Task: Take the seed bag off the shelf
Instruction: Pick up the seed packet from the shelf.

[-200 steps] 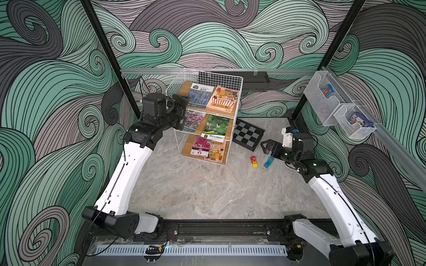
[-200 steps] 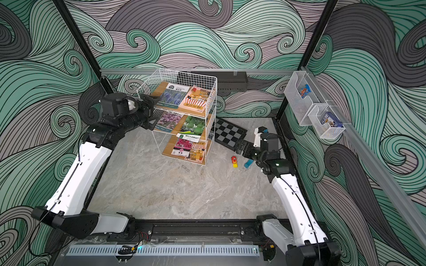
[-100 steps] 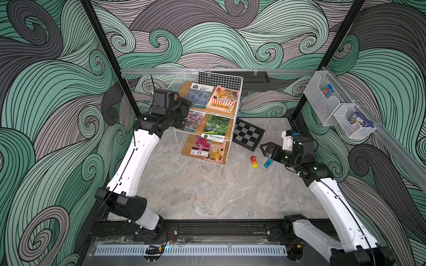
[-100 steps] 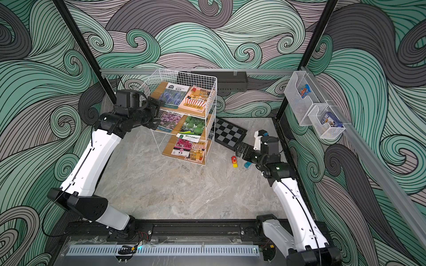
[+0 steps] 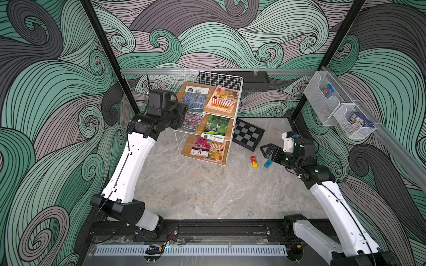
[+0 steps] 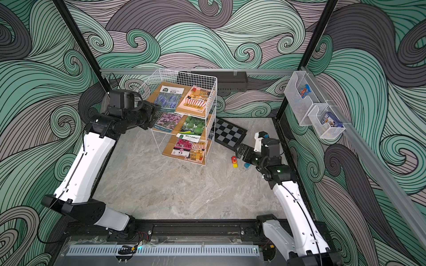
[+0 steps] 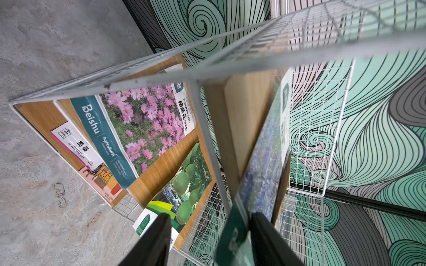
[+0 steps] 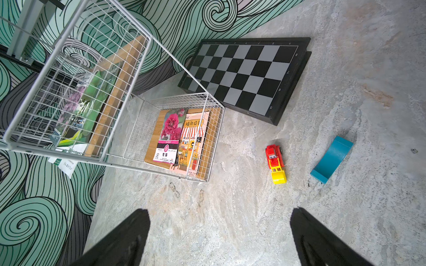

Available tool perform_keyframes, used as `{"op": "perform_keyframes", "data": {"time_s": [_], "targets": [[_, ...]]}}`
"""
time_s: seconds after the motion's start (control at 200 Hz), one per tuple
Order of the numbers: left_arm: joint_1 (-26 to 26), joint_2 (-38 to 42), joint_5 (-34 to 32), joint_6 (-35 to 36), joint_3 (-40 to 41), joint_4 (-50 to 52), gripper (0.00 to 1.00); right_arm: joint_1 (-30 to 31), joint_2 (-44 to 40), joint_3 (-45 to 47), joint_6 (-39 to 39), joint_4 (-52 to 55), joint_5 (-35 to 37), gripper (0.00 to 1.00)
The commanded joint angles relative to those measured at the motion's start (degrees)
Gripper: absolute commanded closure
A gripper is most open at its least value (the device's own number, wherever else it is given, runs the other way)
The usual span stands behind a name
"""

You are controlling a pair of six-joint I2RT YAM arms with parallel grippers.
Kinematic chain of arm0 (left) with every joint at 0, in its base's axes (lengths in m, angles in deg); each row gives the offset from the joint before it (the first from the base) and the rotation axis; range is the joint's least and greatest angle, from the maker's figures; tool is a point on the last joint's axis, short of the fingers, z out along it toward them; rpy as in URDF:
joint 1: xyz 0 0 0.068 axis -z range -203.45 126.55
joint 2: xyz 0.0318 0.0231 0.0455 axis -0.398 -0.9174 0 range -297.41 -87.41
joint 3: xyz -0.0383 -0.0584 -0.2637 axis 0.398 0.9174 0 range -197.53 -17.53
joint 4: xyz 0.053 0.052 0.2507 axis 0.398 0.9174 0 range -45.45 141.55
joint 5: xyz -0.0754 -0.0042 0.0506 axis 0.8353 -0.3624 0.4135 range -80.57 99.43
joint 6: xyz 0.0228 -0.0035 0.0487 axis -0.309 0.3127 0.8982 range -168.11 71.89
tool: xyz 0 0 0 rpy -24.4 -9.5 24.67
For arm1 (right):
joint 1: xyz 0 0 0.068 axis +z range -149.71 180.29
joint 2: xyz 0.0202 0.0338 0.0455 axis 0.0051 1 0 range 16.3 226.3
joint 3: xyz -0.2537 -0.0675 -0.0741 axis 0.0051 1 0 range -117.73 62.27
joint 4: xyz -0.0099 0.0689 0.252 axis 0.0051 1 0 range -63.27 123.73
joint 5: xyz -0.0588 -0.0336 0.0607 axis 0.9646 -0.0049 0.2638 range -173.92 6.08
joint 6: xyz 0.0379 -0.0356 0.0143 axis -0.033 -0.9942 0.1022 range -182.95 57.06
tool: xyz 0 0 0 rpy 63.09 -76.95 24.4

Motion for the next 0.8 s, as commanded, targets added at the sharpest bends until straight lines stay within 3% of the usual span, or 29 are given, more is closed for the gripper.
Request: {"op": "perform_keyframes", "data": {"time_s": [0.0, 0.08, 0.19, 0.295, 0.405, 0.59, 0.795], "targets": [[0.23, 0.37, -1.89, 2.10, -0.70, 4.93, 0.55, 0.30, -1.36, 0.93, 0.84, 0.28, -0.85, 0.01], [0.18, 0.46, -1.94, 2.17, -0.65, 4.39, 0.64, 0.33, -2.11, 1.47, 0.77, 0.28, -0.98, 0.01], [0.20, 0.55, -1.95, 2.19, -0.65, 3.51, 0.64, 0.33, -2.95, 1.99, 0.89, 0.25, -0.85, 0.01], [0.24, 0.88, -2.33, 2.29, -0.65, 2.37, 0.77, 0.32, -3.21, 2.18, 1.11, 0.22, -0.99, 0.01], [0.19, 1.28, -2.66, 2.45, -0.61, 1.07, 0.79, 0.32, -3.21, 2.11, 1.38, 0.22, -1.12, 0.01], [-0.19, 1.16, -4.94, 2.38, 0.80, -5.44, 1.00, 0.31, -3.07, 1.91, 1.31, 0.23, -1.00, 0.01], [-0.01, 0.59, -3.31, 1.77, -2.31, -5.61, 1.00, 0.26, -3.27, 1.66, 1.24, 0.26, -1.11, 0.01]]}}
